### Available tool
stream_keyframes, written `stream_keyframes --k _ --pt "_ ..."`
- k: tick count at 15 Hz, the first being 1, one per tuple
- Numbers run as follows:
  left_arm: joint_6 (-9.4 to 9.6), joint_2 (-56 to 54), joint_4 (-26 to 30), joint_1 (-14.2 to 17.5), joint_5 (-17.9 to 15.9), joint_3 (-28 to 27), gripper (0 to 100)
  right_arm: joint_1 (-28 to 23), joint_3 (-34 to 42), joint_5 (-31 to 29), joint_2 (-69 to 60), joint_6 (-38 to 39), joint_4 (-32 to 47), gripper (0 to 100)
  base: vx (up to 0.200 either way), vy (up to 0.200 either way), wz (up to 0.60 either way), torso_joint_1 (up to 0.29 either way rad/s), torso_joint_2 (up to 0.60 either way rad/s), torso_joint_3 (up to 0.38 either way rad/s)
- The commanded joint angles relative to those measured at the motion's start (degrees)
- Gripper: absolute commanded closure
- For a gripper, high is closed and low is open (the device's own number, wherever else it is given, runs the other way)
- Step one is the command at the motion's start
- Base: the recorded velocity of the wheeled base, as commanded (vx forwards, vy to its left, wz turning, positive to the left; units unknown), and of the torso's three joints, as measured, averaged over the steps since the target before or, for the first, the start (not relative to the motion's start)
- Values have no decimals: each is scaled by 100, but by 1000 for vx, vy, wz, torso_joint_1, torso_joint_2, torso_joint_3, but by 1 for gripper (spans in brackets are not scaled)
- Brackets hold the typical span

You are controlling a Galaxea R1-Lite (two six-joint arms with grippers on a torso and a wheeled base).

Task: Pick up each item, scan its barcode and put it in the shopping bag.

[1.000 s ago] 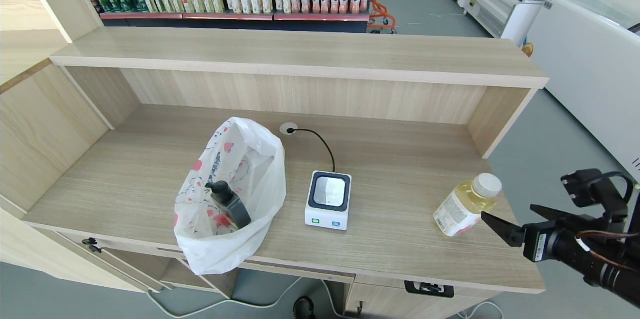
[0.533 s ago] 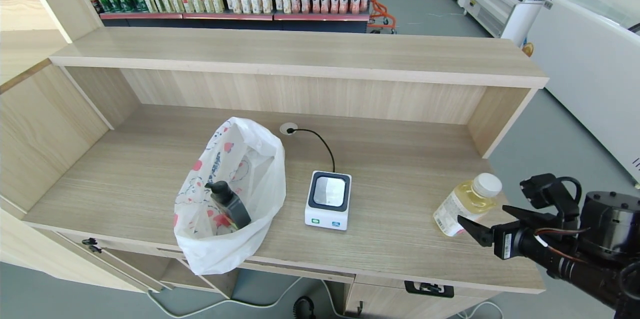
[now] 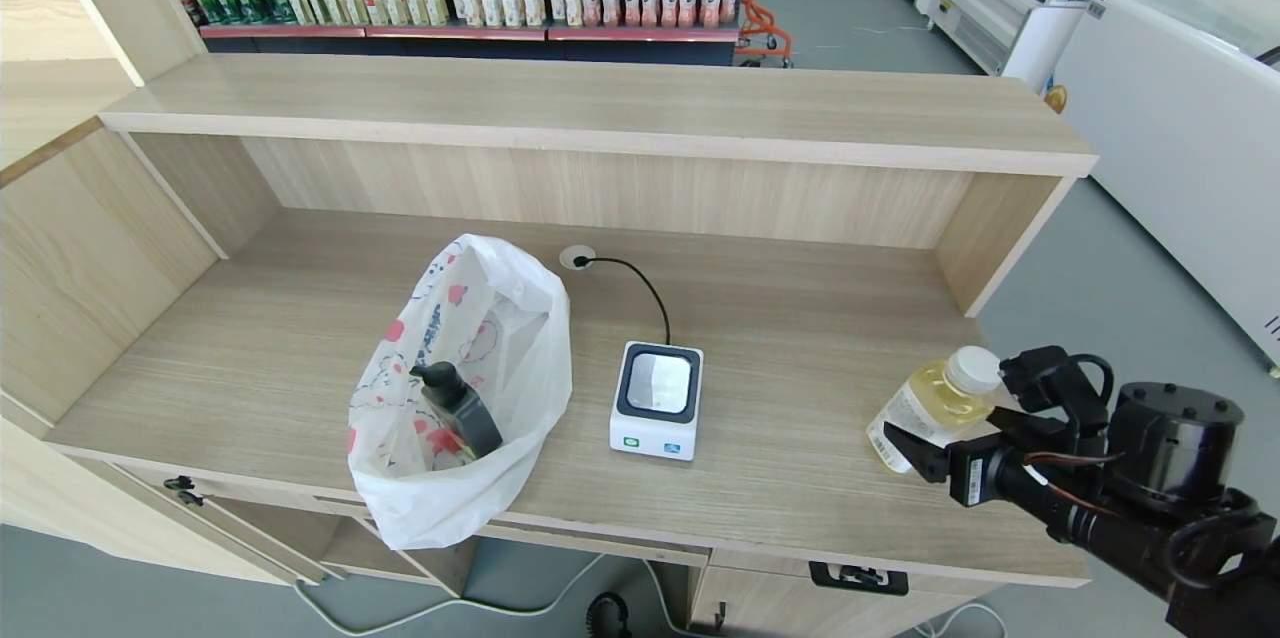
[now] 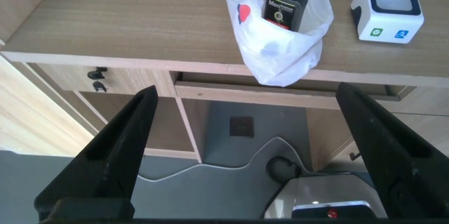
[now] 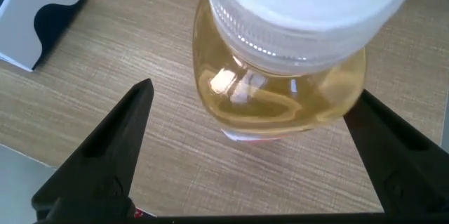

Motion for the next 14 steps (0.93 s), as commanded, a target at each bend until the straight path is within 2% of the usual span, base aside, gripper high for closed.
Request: stream_keyframes --k 1,14 --pt "3 -2 0 0 -1 0 0 35 -140 1 371 -21 -67 0 0 0 0 0 0 0" --pt "3 -2 0 0 -1 0 0 325 -984 203 1154 -83 -515 0 0 0 0 0 0 0"
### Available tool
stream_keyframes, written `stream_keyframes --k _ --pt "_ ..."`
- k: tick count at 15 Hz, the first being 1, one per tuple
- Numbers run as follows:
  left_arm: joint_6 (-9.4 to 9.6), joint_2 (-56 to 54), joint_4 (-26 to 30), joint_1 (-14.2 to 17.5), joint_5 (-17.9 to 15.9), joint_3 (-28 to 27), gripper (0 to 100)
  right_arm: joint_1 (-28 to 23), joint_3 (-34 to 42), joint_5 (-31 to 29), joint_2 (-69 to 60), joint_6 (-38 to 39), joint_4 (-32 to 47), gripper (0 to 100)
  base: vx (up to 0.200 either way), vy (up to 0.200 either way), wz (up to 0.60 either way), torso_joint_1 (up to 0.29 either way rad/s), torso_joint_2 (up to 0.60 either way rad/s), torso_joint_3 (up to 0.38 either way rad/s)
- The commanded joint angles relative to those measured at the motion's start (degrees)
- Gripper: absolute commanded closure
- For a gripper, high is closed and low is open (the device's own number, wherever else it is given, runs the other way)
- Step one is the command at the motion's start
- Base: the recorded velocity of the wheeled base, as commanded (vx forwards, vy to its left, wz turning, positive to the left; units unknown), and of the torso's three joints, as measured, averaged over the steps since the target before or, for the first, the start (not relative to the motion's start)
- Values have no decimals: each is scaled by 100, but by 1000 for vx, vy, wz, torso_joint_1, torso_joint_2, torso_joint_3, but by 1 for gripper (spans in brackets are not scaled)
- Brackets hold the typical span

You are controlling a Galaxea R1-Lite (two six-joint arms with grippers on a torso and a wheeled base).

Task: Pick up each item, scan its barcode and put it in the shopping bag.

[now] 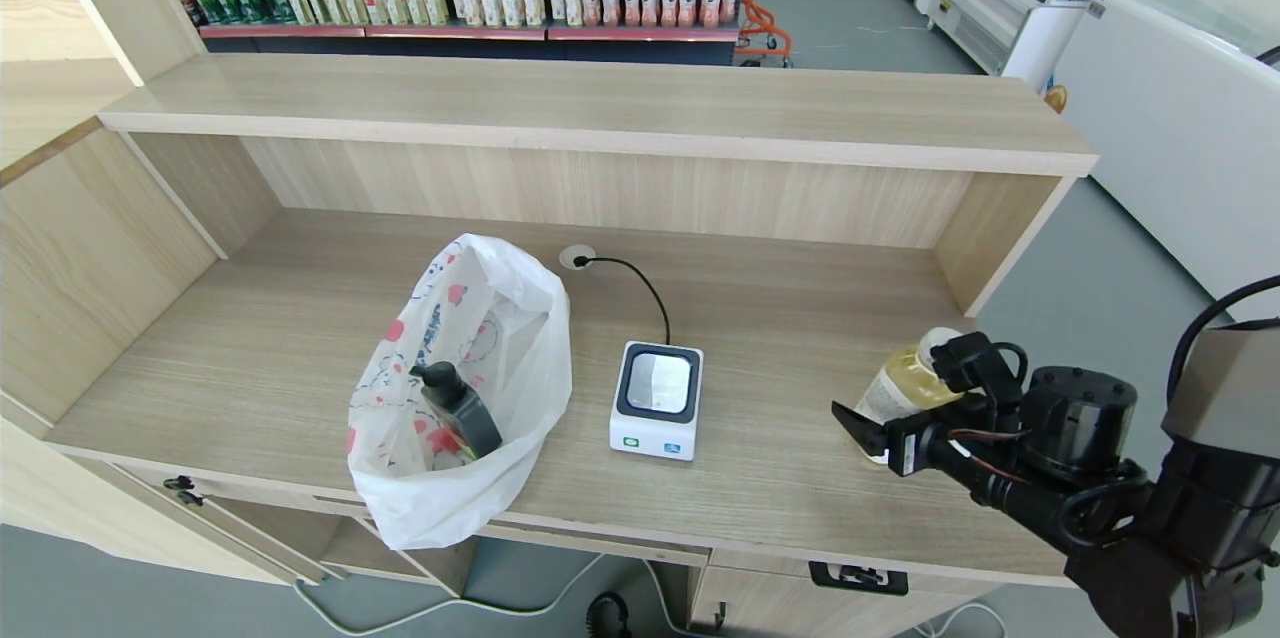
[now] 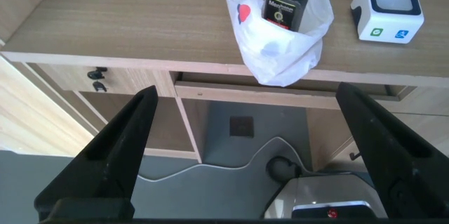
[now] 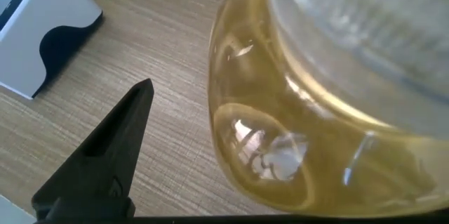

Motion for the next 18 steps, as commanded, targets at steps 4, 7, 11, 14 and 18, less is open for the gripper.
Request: stream_keyframes --k 4,7,11,14,18 --pt "2 -2 0 0 -1 0 0 42 -24 239 53 -78 -97 0 0 0 0 0 0 0" --pt "2 -2 0 0 -1 0 0 15 -16 371 105 -289 -176 100 0 0 0 0 0 0" --pt "2 -2 0 0 -1 0 0 -2 11 362 123 -342 -176 100 0 0 0 0 0 0" --pt "2 -2 0 0 -1 0 0 -29 55 336 88 -438 -176 100 0 0 0 0 0 0" --pt "2 -2 0 0 8 0 0 -73 28 354 -35 -500 -176 100 0 0 0 0 0 0"
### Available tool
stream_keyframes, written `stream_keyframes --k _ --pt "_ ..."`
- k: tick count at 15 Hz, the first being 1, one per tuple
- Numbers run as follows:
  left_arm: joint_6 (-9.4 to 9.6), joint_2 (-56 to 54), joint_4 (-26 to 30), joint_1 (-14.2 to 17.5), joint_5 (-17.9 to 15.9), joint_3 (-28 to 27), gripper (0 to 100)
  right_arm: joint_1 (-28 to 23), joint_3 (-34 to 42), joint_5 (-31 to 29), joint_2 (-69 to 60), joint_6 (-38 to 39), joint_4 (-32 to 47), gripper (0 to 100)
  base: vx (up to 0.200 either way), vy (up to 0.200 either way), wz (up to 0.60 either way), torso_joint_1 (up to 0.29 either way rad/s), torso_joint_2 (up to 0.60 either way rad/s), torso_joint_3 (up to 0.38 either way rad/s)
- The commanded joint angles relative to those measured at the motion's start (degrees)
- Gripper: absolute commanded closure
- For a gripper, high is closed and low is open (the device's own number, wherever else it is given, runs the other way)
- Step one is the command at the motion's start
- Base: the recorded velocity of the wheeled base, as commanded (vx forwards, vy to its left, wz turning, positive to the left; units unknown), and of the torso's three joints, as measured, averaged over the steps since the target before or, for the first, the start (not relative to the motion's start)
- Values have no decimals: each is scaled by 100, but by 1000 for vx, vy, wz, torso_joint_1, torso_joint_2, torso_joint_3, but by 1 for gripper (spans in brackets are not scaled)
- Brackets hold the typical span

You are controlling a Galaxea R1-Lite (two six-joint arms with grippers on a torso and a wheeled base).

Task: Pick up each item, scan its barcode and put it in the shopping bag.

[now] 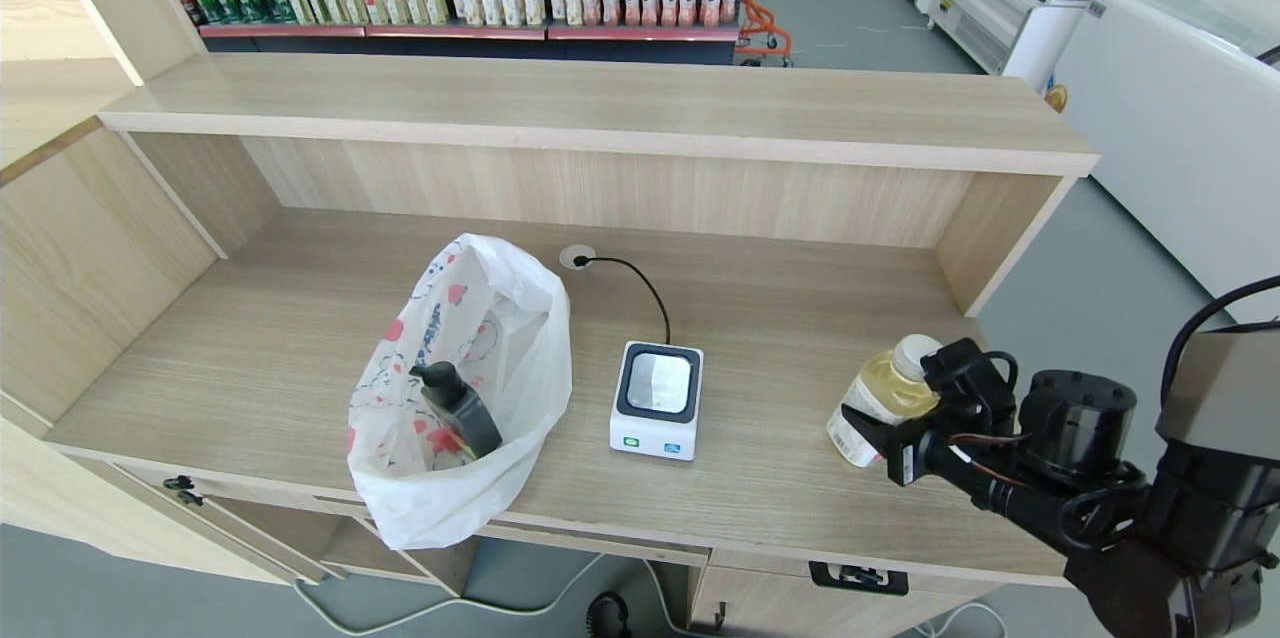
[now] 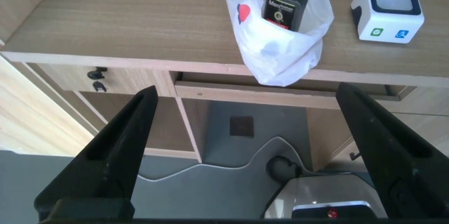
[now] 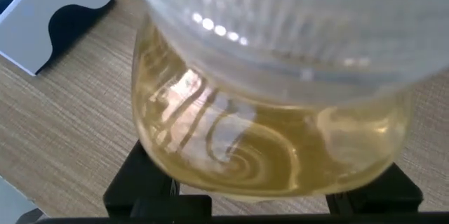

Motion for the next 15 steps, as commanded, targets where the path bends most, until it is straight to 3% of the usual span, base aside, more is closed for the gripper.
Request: stream_keyframes --k 1,2,4,6,8,10,13,15 --pt "-7 -2 2 0 -1 0 0 -24 -104 24 -226 51 -36 100 0 0 0 0 0 0" --pt "-7 -2 2 0 -1 0 0 -42 -342 24 -525 262 -36 100 0 0 0 0 0 0" --pt "2 -2 2 0 8 0 0 -130 -746 120 -1448 763 895 100 0 0 0 0 0 0" --pt "2 -2 2 0 -1 0 0 -183 -1511 999 -2889 1704 3093 100 0 0 0 0 0 0" --pt "2 -2 2 0 -1 0 0 -139 -2205 1852 -3768 2407 4710 100 0 0 0 0 0 0" --pt "2 -2 2 0 8 0 0 -7 -2556 2608 -4322 2829 5501 100 0 0 0 0 0 0" --pt "2 -2 2 0 8 0 0 406 -2363 3698 -5157 3004 6213 100 0 0 0 0 0 0" --pt "-7 -2 2 0 -1 0 0 793 -2433 3865 -5464 3101 6652 100 0 0 0 0 0 0"
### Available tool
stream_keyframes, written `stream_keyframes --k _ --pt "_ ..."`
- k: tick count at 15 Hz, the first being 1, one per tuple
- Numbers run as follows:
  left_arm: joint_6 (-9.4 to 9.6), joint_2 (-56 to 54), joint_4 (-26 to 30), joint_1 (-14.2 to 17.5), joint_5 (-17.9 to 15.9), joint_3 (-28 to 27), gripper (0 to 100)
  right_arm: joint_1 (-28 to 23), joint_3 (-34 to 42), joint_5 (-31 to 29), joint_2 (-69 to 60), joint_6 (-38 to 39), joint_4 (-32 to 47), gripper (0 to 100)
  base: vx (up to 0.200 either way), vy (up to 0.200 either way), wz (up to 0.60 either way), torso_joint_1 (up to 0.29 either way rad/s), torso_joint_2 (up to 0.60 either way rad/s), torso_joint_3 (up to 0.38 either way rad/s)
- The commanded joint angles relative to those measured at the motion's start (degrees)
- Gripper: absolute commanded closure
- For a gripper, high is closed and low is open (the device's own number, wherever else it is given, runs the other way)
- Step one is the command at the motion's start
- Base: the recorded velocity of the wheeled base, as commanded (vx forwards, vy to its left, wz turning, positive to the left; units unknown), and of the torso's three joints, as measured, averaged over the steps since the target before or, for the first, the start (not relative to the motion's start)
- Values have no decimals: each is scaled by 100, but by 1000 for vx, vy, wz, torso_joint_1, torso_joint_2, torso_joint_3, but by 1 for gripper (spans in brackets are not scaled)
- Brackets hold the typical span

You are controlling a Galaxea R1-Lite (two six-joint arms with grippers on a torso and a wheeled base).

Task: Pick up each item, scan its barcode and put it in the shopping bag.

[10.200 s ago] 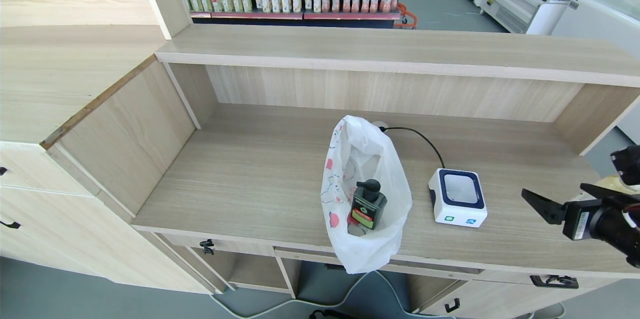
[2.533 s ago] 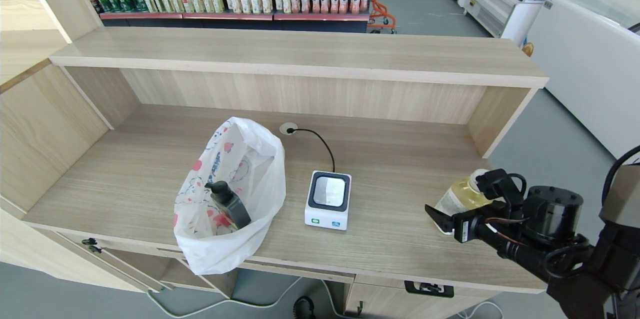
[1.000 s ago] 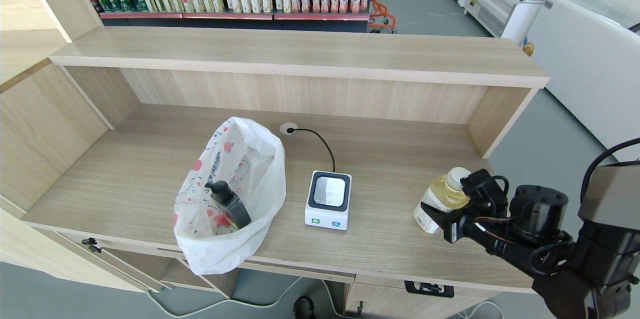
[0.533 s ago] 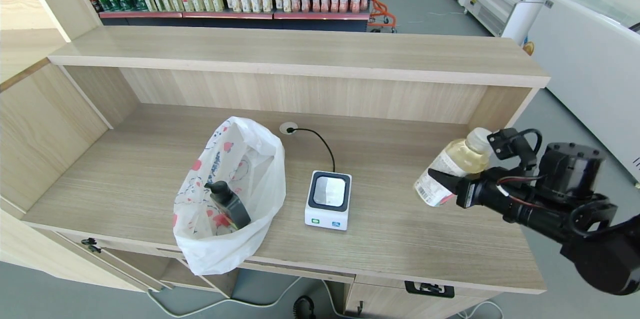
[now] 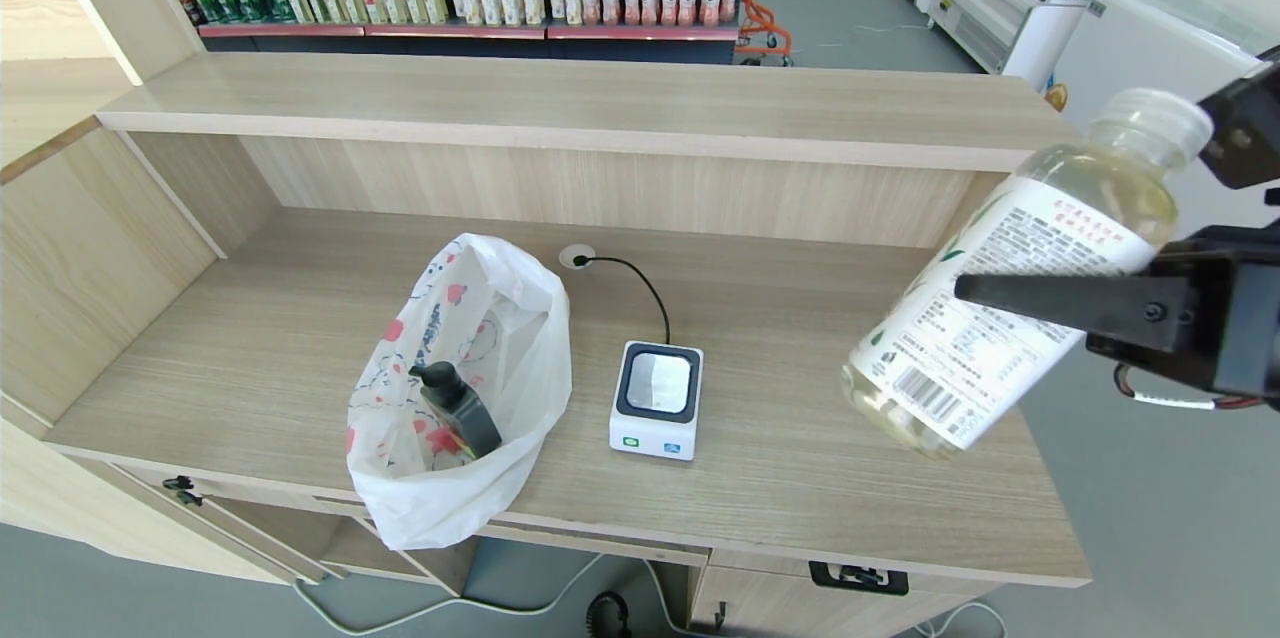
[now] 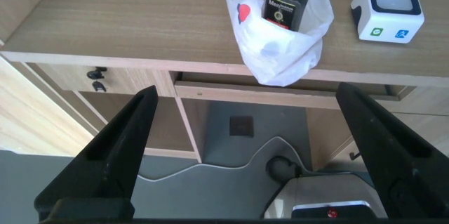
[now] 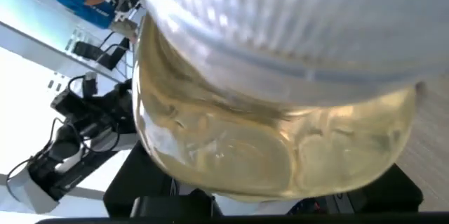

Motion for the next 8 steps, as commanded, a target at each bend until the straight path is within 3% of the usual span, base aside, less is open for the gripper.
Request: stream_keyframes --k 1,4,8 --pt "3 -2 0 0 -1 0 0 668 -146 68 -721 102 316 100 0 0 0 0 0 0" --pt "3 -2 0 0 -1 0 0 1283 -603 60 -765 111 826 100 0 0 0 0 0 0" --pt "-5 -2 0 0 -1 0 0 1591 -1218 60 -923 102 2039 100 0 0 0 0 0 0"
